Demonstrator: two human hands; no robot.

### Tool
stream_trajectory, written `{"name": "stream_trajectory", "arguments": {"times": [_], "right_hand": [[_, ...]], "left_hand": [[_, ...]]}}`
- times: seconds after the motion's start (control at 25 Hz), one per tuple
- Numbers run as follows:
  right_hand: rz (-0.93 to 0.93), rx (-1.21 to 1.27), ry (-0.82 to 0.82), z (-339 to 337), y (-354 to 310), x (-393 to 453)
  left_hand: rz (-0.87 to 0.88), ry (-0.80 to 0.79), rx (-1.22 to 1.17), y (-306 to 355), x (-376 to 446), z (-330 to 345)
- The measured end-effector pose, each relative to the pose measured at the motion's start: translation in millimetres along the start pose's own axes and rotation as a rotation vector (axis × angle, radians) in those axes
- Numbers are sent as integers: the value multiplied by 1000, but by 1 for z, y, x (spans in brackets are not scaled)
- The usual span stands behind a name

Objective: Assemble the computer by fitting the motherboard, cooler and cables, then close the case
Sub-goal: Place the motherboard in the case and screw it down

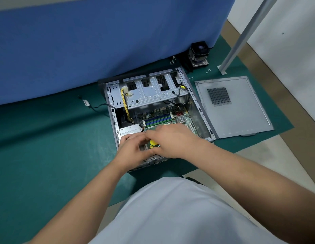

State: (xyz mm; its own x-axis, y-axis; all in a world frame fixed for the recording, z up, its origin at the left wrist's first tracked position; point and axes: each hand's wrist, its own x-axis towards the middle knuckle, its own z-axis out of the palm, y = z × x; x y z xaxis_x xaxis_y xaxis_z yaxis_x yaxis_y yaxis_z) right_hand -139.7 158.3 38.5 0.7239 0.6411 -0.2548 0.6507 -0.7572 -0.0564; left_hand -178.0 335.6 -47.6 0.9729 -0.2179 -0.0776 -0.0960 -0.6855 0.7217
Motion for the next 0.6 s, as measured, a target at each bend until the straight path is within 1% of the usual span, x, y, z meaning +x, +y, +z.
{"name": "stream_trajectory", "arguments": {"times": [0.04, 0.16, 0.24, 0.32, 0.4, 0.44, 0.6], "right_hand": [[-5, 14, -6, 1, 0, -2], [140, 5, -4, 6, -10, 2], [181, -43, -37, 8, -12, 5], [132, -26, -21, 8, -8, 3], [20, 30, -5, 5, -3, -4], [-5, 47, -8, 2, -2, -6], [38, 34, 2, -5, -16, -1]], "left_hand": [[12, -8, 8, -1, -1, 0], [7, 15, 59, 2, -1, 2], [-18, 46, 63, 4, -1, 5], [-33, 40, 42, 3, -1, 4], [-34, 2, 11, 1, -1, 3], [-25, -10, 6, -1, -1, 2], [-40, -35, 66, 0, -1, 5]]}}
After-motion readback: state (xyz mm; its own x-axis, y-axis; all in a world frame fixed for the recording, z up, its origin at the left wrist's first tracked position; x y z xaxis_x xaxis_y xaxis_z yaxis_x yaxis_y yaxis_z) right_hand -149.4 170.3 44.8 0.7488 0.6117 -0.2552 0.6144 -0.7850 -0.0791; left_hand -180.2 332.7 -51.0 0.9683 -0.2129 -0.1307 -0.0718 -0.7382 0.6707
